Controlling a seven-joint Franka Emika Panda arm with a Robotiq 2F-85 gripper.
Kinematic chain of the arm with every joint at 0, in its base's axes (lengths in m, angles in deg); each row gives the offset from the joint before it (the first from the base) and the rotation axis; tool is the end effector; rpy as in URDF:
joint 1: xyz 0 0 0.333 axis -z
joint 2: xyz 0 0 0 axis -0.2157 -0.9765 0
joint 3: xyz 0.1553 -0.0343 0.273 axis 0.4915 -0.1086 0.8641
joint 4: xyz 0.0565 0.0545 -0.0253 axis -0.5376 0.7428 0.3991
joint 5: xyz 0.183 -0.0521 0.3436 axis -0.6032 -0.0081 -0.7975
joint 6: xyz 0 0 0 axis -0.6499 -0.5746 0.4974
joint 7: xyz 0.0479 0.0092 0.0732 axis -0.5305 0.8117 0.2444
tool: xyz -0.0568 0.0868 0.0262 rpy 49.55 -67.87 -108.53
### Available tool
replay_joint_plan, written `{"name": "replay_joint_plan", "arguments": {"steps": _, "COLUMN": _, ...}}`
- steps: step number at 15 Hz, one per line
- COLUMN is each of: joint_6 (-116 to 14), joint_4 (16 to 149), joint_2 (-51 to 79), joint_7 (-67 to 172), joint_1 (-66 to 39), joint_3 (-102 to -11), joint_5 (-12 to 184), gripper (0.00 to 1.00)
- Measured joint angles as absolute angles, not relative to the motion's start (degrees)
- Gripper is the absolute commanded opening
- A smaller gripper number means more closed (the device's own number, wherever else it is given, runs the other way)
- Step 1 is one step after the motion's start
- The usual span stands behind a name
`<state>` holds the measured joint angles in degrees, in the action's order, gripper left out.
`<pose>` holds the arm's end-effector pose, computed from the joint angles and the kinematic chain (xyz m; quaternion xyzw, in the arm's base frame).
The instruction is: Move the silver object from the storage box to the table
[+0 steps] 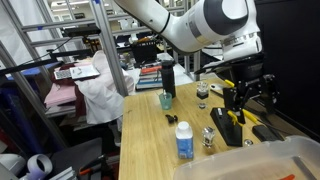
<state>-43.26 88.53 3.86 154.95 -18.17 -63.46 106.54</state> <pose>0.6660 -0.0622 0.3312 0.6475 -0.7333 0.1692 0.1202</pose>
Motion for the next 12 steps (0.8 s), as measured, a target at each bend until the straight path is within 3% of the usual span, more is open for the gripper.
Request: {"name": "replay_joint_plan", "arguments": {"steps": 12, "joint_6": -58.3, "joint_4": 87.7, "joint_2": -3.8, "joint_7": 171.0, "joint_1": -9.8, "joint_3": -69.1, "joint_5": 92.7, "gripper": 1.00}}
